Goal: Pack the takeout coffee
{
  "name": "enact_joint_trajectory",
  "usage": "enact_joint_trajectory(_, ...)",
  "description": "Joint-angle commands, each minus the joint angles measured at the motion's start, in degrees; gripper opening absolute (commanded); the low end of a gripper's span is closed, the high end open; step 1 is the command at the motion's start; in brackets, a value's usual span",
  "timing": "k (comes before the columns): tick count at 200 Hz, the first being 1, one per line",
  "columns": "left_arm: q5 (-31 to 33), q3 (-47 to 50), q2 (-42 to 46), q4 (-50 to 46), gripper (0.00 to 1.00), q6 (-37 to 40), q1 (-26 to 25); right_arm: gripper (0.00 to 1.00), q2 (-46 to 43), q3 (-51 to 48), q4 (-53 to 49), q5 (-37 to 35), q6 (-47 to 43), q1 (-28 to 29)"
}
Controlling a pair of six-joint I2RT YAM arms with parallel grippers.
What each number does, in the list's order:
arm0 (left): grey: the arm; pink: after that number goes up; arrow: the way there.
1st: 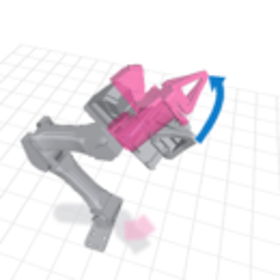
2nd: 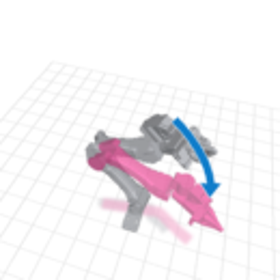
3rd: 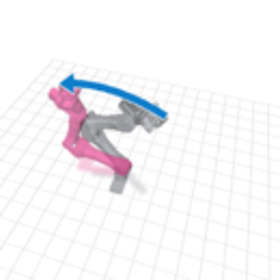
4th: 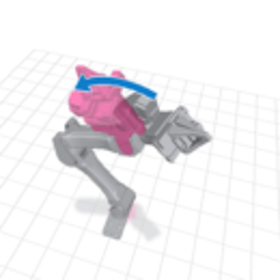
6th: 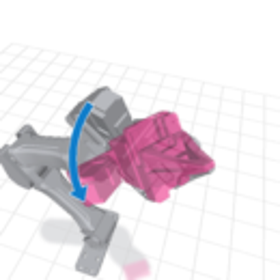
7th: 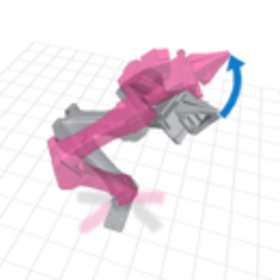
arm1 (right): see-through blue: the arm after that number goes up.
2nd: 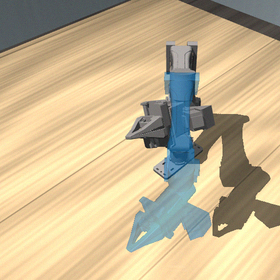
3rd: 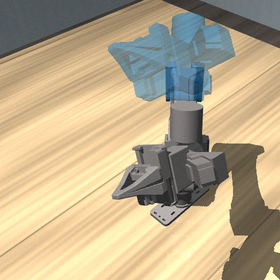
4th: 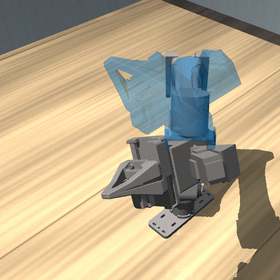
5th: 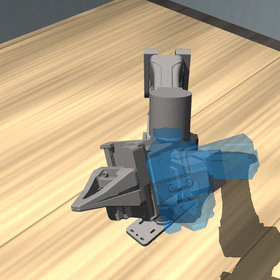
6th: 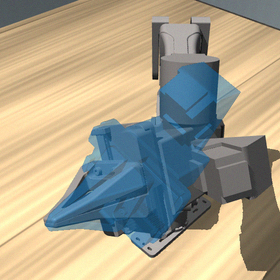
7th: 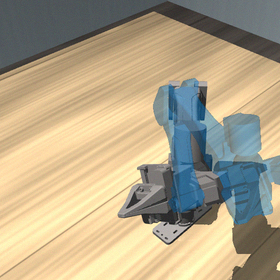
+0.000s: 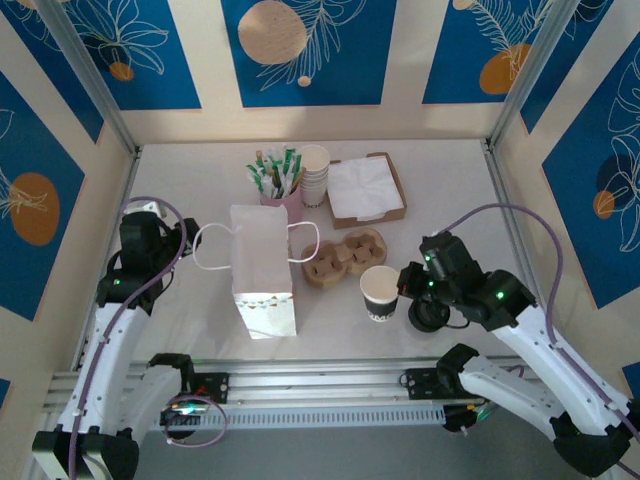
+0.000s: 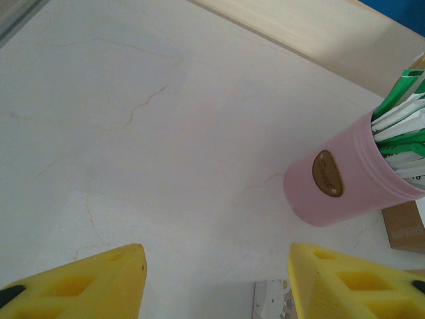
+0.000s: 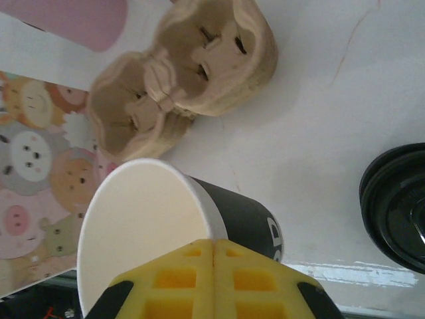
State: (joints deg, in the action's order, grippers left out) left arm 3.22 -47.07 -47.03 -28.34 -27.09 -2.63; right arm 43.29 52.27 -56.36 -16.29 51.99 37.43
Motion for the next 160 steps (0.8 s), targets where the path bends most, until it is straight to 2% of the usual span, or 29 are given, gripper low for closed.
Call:
enact_joint_trajectory(1,0.1,0.6,0.4,0.5,0.58,-0.6,0.3,0.0,-1.2,-5.6,8.3,0.8,1.6,1.0)
enact_joint_trajectory(76,0.1,0.6,0.4,0.5,0.59,-0.7,0.3,0.0,-1.7,-16.9,22.5,-0.2,-0.1,2.8)
enact_joint_trajectory(160,0.2,0.7,0.4,0.6,0.59,-0.9,0.3,0.0,-2.5,-20.9,24.8,-1.2,-1.1,3.1)
